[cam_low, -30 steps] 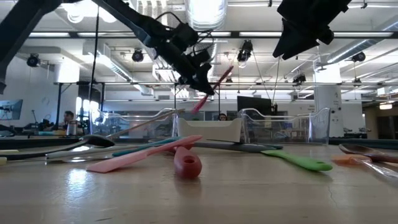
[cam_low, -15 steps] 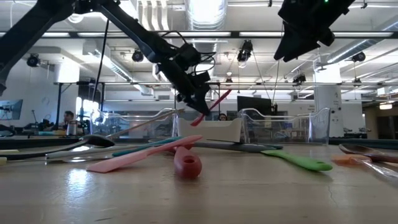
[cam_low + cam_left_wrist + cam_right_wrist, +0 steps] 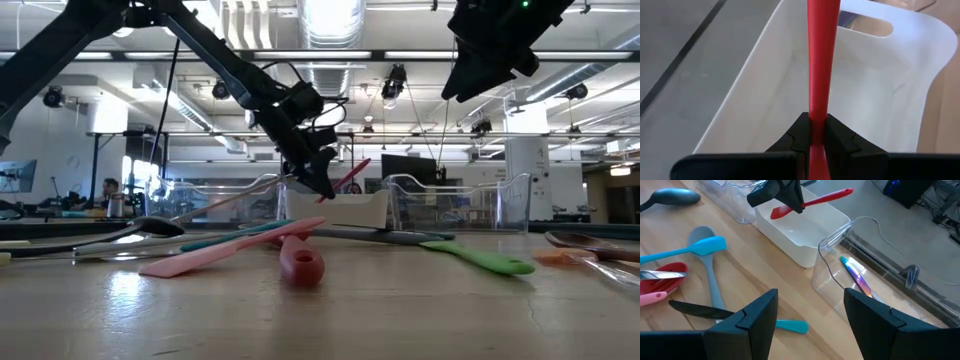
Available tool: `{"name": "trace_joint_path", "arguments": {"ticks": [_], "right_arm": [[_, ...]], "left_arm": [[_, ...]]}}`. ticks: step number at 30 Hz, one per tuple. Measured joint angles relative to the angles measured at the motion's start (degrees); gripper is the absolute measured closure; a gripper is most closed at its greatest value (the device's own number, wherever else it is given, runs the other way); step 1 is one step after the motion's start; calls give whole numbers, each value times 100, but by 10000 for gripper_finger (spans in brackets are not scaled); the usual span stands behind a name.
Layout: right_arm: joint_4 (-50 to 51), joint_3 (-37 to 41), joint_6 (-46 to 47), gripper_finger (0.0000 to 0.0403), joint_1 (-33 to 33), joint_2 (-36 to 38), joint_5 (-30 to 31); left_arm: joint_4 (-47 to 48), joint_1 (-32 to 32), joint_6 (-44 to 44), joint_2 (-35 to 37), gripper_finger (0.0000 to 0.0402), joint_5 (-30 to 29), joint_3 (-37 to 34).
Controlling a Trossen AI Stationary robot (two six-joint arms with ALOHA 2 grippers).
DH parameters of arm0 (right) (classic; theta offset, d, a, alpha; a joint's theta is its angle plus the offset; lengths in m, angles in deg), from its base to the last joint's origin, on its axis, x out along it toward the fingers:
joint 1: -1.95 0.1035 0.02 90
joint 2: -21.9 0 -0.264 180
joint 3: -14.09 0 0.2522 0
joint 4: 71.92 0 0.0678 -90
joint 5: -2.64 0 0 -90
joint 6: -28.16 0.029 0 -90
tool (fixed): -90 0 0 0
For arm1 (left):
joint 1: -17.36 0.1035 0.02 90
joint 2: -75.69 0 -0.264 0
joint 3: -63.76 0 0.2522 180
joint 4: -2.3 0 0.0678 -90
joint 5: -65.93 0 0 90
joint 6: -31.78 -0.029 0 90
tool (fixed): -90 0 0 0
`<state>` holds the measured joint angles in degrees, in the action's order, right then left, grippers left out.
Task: Pick & Place Kitchen Items
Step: Put the red spatula into the white bin
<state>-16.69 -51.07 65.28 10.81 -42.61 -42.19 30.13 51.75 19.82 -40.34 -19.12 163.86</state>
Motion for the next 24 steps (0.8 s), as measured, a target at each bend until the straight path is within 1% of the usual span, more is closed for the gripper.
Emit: {"name": "trace_joint_path", "arguments": {"ticks": [14,18,24], "right_arm": [[-26,1,26,184,0,0,-1],[-26,1,27,184,0,0,-1],[-26,1,27,184,0,0,1]], "left_arm": [[6,17,-42,0,369,59,-54],[9,67,-25,0,369,296,-46],[55,113,-25,-9,369,400,118]]}}
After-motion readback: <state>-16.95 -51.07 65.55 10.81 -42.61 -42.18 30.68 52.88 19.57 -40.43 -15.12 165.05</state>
